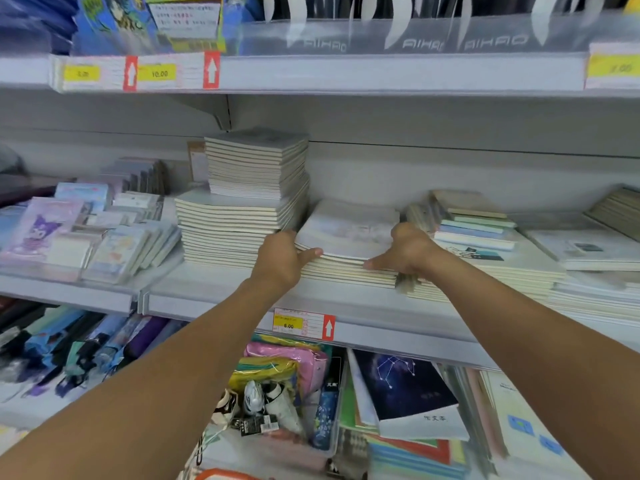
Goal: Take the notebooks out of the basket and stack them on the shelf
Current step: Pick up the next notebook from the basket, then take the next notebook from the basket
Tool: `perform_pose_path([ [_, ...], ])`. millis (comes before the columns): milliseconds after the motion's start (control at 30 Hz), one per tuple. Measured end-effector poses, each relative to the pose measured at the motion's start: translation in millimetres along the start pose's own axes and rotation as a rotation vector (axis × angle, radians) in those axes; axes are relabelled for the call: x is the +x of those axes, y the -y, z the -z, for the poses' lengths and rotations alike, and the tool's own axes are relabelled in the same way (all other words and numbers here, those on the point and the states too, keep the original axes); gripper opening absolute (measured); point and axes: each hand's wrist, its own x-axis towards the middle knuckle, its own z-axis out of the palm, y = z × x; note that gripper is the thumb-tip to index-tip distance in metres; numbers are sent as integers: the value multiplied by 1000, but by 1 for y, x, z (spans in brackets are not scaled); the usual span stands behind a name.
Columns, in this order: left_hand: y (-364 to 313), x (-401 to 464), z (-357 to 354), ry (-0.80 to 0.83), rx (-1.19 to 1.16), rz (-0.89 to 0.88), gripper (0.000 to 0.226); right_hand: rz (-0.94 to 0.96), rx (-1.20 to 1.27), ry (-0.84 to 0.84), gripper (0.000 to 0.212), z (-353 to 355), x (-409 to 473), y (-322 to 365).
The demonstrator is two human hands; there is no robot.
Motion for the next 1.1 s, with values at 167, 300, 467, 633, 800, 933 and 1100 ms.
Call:
perform_pose_path([
  [167, -10, 4, -3, 2, 151, 38, 44, 32, -20, -39, 56, -2, 6, -1],
  [300, -7, 5, -5, 55, 129, 39, 47, 32, -27, -32, 53, -6, 8, -5],
  [467, -5, 5, -7, 75, 117, 70, 48, 27, 7, -66, 53, -9, 9, -10],
  [633, -8, -7, -10, 45, -53, 106, 43, 15, 47, -169, 49, -23, -6, -6],
  [800, 3, -109, 0, -456, -289, -164, 43, 490, 372, -826, 22, -95, -127, -11],
  [933, 78, -241, -45, -413, -416, 4, 13, 330, 534, -160, 24, -254, -193, -50],
  [1100, 189, -397, -124, 312, -288, 933, 25, -16, 88, 704, 65, -405, -228, -120],
])
